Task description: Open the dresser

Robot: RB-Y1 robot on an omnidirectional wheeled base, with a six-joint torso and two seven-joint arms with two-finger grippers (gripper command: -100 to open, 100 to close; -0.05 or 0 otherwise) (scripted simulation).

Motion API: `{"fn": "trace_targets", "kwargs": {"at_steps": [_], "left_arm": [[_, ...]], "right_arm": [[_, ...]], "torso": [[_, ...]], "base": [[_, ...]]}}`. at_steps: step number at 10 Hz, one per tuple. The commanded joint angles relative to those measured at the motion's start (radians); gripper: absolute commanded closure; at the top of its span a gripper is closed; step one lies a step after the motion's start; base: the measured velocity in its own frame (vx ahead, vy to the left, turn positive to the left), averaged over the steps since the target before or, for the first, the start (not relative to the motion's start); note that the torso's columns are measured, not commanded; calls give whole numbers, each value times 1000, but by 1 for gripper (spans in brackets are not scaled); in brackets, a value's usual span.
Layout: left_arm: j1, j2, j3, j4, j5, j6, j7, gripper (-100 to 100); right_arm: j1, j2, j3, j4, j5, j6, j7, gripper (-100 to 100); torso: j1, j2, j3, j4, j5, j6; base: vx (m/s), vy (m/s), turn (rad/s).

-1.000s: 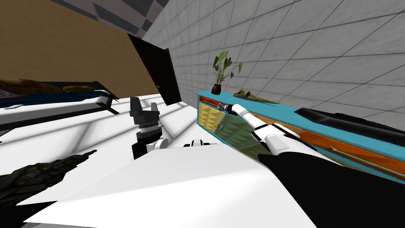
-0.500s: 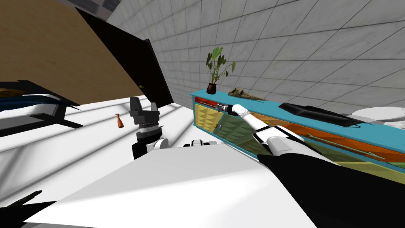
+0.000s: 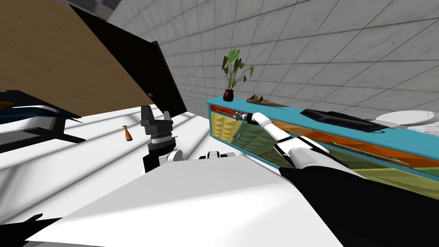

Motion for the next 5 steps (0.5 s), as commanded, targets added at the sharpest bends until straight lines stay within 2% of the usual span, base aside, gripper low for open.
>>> {"fn": "trace_targets", "kwargs": {"at_steps": [1,4,5], "left_arm": [[0,0,0,0,0,0,0,0],[0,0,0,0,0,0,0,0],[0,0,0,0,0,0,0,0]], "right_arm": [[-3,4,13,44,13,11,-14,100],[-15,4,21,94,27,26,-28,100],[-23,5,15,97,23,22,-20,100]], "torso": [[2,-3,-2,0,1,2],[1,-10,-7,-2,1,-2],[2,-13,-9,-3,1,-3]], "base": [[-230,58,246],[-211,50,208],[-93,21,22]]}}
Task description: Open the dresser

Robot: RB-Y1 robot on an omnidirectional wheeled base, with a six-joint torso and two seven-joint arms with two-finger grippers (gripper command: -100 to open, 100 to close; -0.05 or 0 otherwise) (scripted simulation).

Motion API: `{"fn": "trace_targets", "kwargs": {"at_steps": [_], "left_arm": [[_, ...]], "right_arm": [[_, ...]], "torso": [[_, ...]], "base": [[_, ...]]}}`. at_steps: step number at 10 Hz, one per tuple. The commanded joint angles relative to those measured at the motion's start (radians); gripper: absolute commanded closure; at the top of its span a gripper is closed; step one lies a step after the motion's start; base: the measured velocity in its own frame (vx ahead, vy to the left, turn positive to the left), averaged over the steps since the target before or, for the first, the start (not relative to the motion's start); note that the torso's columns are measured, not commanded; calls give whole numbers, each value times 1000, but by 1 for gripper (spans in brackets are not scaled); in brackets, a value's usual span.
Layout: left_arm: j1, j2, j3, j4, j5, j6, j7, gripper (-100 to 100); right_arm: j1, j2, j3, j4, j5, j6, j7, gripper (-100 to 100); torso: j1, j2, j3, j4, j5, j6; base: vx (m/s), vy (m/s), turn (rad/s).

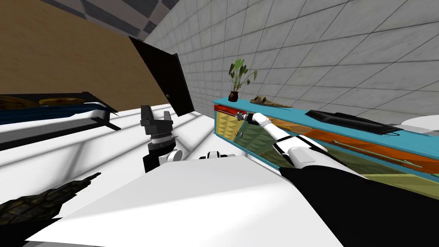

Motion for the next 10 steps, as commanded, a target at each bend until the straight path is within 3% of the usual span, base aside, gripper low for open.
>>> {"fn": "trace_targets", "kwargs": {"at_steps": [1,4,5,8,10], "left_arm": [[0,0,0,0,0,0,0,0],[0,0,0,0,0,0,0,0],[0,0,0,0,0,0,0,0],[0,0,0,0,0,0,0,0],[0,0,0,0,0,0,0,0]], "right_arm": [[-13,-11,1,27,9,2,-18,-100],[-51,-46,4,102,34,6,-70,-100],[-51,-46,4,102,34,6,-70,-100],[-89,-81,6,177,59,10,-122,-100],[-102,-93,6,202,67,11,-140,-100]], "torso": [[-2,-2,-1,2,1,3],[-6,13,9,8,0,5],[-5,14,9,8,0,6],[0,9,6,6,2,5],[-3,12,8,8,1,8]], "base": [[-75,-14,213],[-141,-82,361],[-111,-58,89],[-108,-30,304],[-101,-25,146]]}}
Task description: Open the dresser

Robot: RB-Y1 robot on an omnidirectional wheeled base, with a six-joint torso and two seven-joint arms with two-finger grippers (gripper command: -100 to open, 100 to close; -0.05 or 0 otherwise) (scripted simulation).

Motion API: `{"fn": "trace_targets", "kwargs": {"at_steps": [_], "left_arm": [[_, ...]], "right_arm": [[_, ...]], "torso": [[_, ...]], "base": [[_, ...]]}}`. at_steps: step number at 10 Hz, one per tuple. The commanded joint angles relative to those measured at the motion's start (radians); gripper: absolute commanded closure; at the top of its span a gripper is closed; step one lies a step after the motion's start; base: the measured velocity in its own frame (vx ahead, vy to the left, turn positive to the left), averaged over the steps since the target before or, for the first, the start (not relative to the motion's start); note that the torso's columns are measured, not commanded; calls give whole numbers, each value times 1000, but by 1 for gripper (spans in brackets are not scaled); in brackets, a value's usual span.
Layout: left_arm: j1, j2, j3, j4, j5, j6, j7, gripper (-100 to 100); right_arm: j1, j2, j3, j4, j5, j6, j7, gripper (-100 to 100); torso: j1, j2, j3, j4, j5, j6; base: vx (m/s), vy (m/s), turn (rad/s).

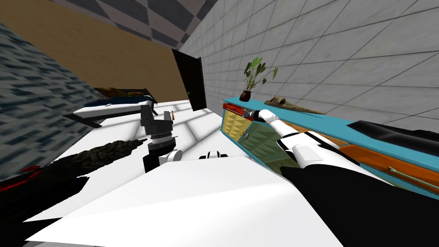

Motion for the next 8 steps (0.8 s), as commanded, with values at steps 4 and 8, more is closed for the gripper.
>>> {"fn": "trace_targets", "kwargs": {"at_steps": [4,8], "left_arm": [[0,0,0,0,0,0,0,0],[0,0,0,0,0,0,0,0]], "right_arm": [[-28,-37,8,51,31,13,-66,-100],[-29,-38,9,53,32,13,-70,0]], "torso": [[1,-2,-2,0,1,-3],[1,-2,-1,-1,0,-2]], "base": [[-91,-21,179],[-2,-1,-3]]}}
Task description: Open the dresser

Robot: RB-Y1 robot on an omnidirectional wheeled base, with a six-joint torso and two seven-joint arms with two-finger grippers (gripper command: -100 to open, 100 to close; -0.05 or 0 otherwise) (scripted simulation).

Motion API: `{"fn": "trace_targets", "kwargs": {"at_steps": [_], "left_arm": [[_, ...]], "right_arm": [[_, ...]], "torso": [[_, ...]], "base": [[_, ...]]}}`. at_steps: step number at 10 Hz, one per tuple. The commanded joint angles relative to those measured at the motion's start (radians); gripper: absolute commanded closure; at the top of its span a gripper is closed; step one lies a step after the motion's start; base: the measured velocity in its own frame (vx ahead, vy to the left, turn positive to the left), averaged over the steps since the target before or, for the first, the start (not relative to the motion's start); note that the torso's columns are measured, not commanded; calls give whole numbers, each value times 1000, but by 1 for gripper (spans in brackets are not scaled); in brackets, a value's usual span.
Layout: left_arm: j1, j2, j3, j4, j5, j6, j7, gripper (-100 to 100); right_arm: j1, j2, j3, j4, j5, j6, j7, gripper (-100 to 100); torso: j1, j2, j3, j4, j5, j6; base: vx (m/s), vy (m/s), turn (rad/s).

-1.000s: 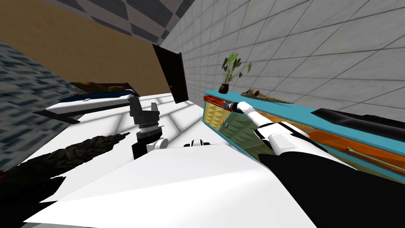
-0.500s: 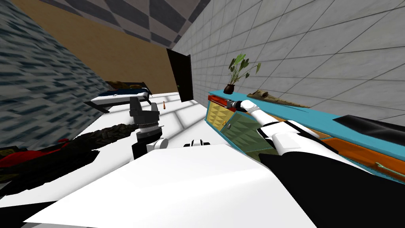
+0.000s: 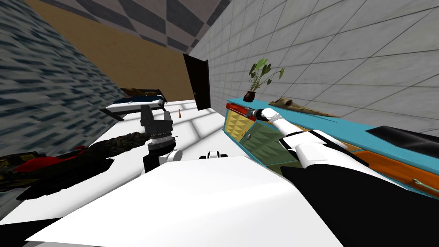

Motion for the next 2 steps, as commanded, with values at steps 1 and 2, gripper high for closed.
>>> {"fn": "trace_targets", "kwargs": {"at_steps": [1,2], "left_arm": [[0,0,0,0,0,0,0,0],[0,0,0,0,0,0,0,0]], "right_arm": [[0,0,0,0,0,0,0,0],[0,0,0,0,0,0,0,0]], "torso": [[0,1,1,0,0,0],[0,1,1,0,0,0]], "base": [[0,0,0],[0,0,0]]}}
